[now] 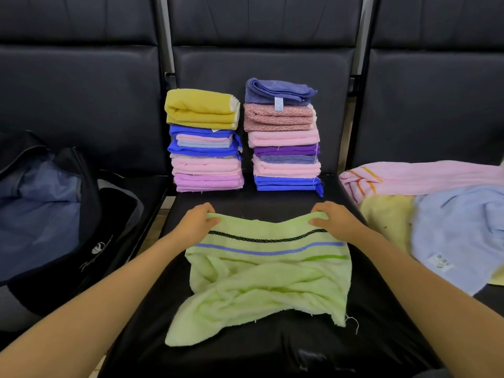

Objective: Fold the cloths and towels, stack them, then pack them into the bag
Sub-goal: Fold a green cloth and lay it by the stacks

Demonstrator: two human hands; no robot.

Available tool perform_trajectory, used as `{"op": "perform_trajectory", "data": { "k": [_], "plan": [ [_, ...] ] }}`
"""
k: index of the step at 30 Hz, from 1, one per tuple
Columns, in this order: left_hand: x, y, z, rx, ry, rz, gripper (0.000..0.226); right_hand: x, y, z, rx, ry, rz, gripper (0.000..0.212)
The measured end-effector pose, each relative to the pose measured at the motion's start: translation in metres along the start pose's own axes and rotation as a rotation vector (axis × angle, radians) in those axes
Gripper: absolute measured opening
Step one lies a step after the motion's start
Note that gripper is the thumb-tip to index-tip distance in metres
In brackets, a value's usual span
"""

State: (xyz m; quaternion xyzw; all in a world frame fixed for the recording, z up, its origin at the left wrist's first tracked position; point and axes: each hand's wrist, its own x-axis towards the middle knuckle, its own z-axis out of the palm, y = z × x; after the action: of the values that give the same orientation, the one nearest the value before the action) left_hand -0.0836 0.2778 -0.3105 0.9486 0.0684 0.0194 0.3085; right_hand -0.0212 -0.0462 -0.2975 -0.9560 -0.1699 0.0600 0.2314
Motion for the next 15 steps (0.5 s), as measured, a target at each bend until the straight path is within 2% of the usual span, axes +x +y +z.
{"op": "perform_trajectory", "data": {
  "k": [4, 7, 9, 12, 15],
  "plan": [
    [0.009, -0.013, 0.017, 0.121, 0.026, 0.017, 0.012, 0.015, 0.01, 0.016, -0.131, -0.07, -0.027, 0.027],
    [0.015, -0.019, 0.022, 0.173, 0.044, 0.044, 0.012, 0.018, 0.014, 0.022, -0.154, -0.062, -0.028, 0.039],
    [0.02, -0.02, 0.021, 0.179, 0.005, 0.024, 0.02, 0.02, 0.014, 0.022, -0.162, -0.099, 0.004, 0.043],
    [0.025, -0.021, 0.015, 0.238, -0.086, -0.016, 0.037, 0.023, 0.015, 0.023, -0.164, -0.162, 0.068, 0.023],
    [0.022, -0.019, 0.012, 0.323, -0.154, -0.049, 0.038, 0.019, 0.013, 0.022, -0.222, -0.196, 0.076, 0.015]
  ]
}}
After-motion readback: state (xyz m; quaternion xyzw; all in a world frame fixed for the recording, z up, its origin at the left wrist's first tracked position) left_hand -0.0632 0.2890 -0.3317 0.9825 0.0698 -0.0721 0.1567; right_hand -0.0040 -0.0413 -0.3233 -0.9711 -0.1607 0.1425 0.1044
